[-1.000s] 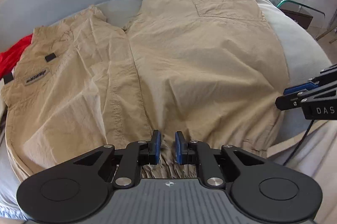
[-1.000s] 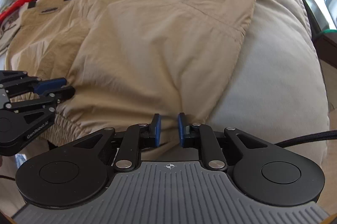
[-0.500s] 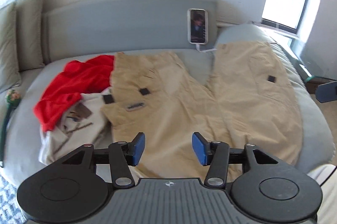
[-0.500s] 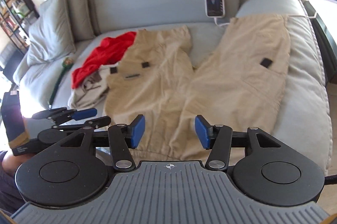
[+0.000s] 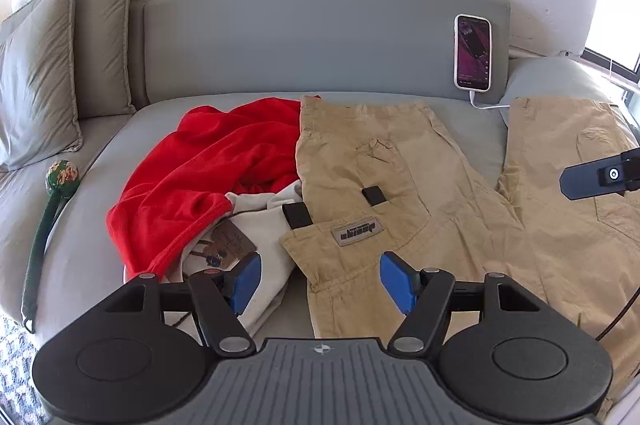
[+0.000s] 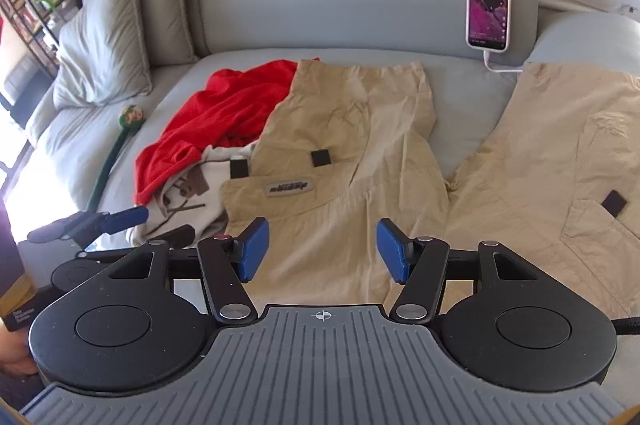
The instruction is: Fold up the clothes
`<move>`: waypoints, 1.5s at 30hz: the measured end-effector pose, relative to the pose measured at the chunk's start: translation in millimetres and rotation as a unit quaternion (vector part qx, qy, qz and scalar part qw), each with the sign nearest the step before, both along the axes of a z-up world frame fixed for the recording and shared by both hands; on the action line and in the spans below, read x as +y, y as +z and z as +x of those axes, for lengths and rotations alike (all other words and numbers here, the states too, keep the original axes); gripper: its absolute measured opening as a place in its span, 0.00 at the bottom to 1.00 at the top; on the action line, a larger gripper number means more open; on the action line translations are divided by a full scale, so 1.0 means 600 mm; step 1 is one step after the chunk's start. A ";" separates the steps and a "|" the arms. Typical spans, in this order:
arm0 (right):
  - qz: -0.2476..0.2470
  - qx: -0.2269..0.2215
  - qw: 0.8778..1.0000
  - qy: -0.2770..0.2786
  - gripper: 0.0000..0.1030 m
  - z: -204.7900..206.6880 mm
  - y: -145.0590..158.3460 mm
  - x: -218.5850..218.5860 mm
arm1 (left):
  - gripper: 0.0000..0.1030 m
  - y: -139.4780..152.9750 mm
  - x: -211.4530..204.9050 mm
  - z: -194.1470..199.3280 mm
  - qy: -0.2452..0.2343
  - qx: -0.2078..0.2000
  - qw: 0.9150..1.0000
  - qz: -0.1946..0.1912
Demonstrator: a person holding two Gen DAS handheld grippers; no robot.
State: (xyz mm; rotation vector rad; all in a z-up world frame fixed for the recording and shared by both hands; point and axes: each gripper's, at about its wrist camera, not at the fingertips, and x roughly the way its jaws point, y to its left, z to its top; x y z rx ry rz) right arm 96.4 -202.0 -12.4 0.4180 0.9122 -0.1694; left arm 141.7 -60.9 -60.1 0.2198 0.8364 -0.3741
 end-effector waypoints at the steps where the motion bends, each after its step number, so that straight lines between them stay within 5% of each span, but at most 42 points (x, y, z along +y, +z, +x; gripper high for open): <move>1: 0.003 0.002 1.000 -0.006 0.60 0.015 -0.007 -0.009 | 0.63 0.001 -0.002 0.022 -0.004 0.002 1.000 0.001; 8: 0.019 0.014 0.999 -0.044 0.65 0.160 -0.043 -0.117 | 0.54 -0.024 -0.002 0.251 0.001 0.047 0.998 -0.053; 11: 0.017 0.021 0.998 -0.059 0.65 0.235 -0.081 -0.172 | 0.44 -0.070 -0.033 0.349 -0.008 0.056 0.998 -0.037; 18: 0.033 0.030 0.994 -0.104 0.57 0.371 -0.227 -0.304 | 0.44 -0.173 -0.118 0.499 -0.032 0.074 0.997 0.001; 25: 0.061 0.001 0.993 -0.105 0.43 0.430 -0.322 -0.370 | 0.37 -0.208 -0.154 0.536 -0.065 0.059 0.996 -0.004; 29: 0.036 -0.020 0.997 -0.070 0.38 0.452 -0.336 -0.360 | 0.07 -0.204 -0.156 0.535 -0.070 0.040 0.997 0.007; 30: 0.026 -0.018 0.998 -0.057 0.13 0.458 -0.338 -0.354 | 0.06 -0.194 -0.151 0.528 -0.069 0.027 0.997 0.000; 31: 0.013 -0.015 0.999 -0.046 0.02 0.463 -0.336 -0.347 | 0.05 -0.182 -0.145 0.520 -0.066 0.012 0.998 -0.006; 37: -0.094 -0.105 0.990 -0.015 0.02 0.474 -0.286 -0.293 | 0.05 -0.129 -0.124 0.494 -0.037 -0.096 0.995 -0.002; 41: -0.165 -0.115 0.979 -0.019 0.02 0.529 -0.299 -0.254 | 0.07 -0.181 -0.132 0.538 -0.008 -0.056 0.998 0.028; 45: -0.176 -0.045 0.983 -0.037 0.10 0.582 -0.347 -0.234 | 0.25 -0.196 -0.128 0.530 0.024 -0.046 0.998 0.042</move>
